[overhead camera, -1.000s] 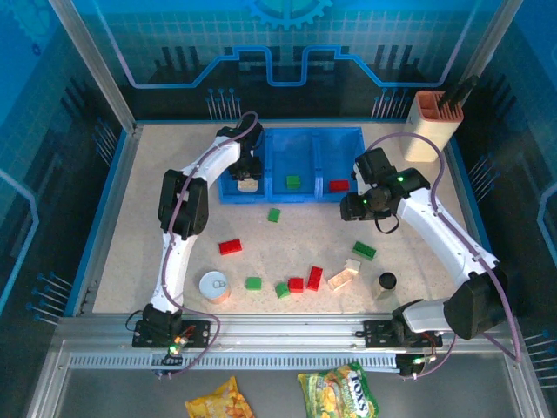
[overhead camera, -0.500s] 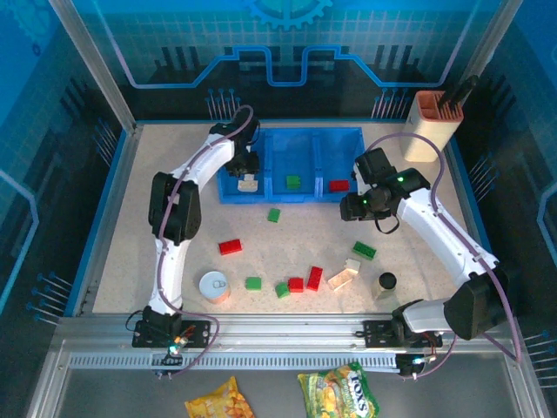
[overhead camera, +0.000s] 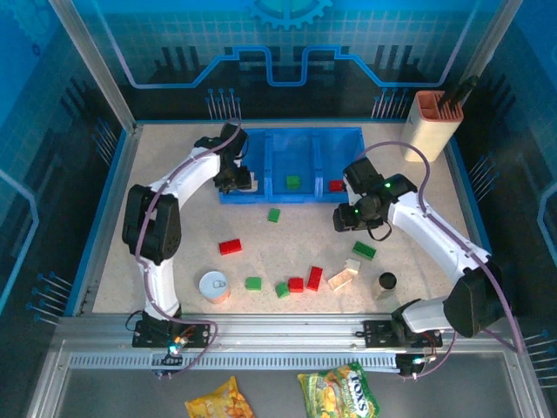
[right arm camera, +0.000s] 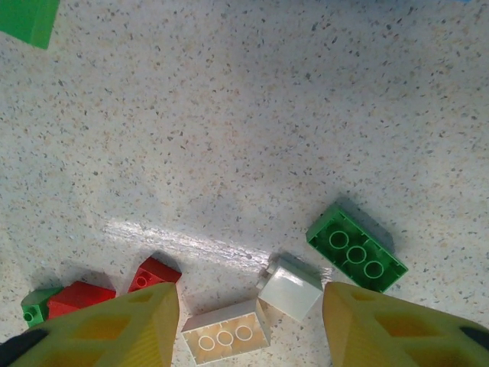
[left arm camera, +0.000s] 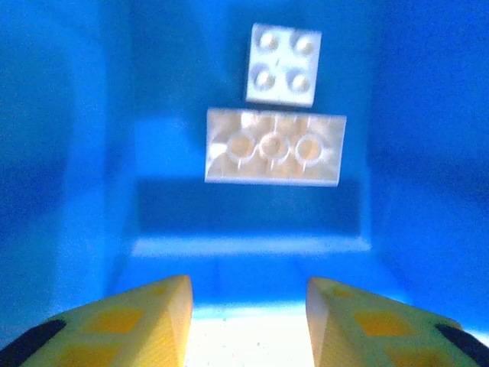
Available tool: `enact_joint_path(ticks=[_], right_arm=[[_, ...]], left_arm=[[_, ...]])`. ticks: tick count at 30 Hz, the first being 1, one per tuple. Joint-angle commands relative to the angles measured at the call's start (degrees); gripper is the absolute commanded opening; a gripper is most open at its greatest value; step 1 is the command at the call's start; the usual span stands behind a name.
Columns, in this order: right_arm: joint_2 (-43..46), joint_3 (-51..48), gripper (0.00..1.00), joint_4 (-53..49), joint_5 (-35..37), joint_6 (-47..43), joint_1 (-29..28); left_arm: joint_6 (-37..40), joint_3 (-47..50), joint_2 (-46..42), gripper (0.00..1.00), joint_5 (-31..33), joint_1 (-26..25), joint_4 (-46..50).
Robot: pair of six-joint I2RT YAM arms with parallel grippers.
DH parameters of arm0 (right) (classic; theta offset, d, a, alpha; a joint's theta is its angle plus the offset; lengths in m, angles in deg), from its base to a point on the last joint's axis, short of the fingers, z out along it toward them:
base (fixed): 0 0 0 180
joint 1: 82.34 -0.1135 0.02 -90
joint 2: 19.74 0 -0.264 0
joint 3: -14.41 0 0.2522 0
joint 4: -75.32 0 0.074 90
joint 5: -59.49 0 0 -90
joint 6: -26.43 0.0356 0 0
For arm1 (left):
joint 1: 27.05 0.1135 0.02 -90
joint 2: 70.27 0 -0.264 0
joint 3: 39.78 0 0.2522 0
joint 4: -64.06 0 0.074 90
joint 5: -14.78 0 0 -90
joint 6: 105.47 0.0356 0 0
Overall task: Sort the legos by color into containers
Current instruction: Pick up the lego from the middle-left of the table.
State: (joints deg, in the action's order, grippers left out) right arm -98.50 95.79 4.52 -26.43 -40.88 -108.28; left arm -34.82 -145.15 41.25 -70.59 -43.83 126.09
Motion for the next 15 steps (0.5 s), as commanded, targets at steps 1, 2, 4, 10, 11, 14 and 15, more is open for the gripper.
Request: enact_joint_path(ticks=[1,2,4,10,11,14,15], right_arm=[[-0.88,-1.25,0.54,0.61,0.30,1.22,-1.30],[-1.08,-1.34,0.54,0.70,0.40,1.31,-1.52],[-1.28,-1.60,0.54,0.79,0.50,1.45,-1.73],[-2.55,-1.44,0.54,1.27,0.19,1.06,-2.06],[-2.74,-1.22,0.54,1.31,0.32,0.95,-2.15],[-3.28,-0.67,0.54,1.31,0.44,0.36,-2.12],[-3.49,-0.52,0.54,1.31,0.49,0.13,-2.15]], left_arm=[[-0.22,4.62,-5.34,0.45,-1.09,-0.15,-0.55],[-0.39,6.44,-6.59,0.45,-0.68,-0.34,-0.51],[-1.00,9.62,-8.93,0.47,-0.51,-0.48,-0.46],[-3.85,17.57,-14.80,0.53,1.07,-2.66,-0.28],[-4.48,18.75,-15.47,0.54,1.33,-3.18,-0.28],[-6.86,22.01,-16.75,0.61,2.20,-4.66,-0.59],[-7.88,23.09,-17.15,0.64,2.48,-5.18,-0.80]])
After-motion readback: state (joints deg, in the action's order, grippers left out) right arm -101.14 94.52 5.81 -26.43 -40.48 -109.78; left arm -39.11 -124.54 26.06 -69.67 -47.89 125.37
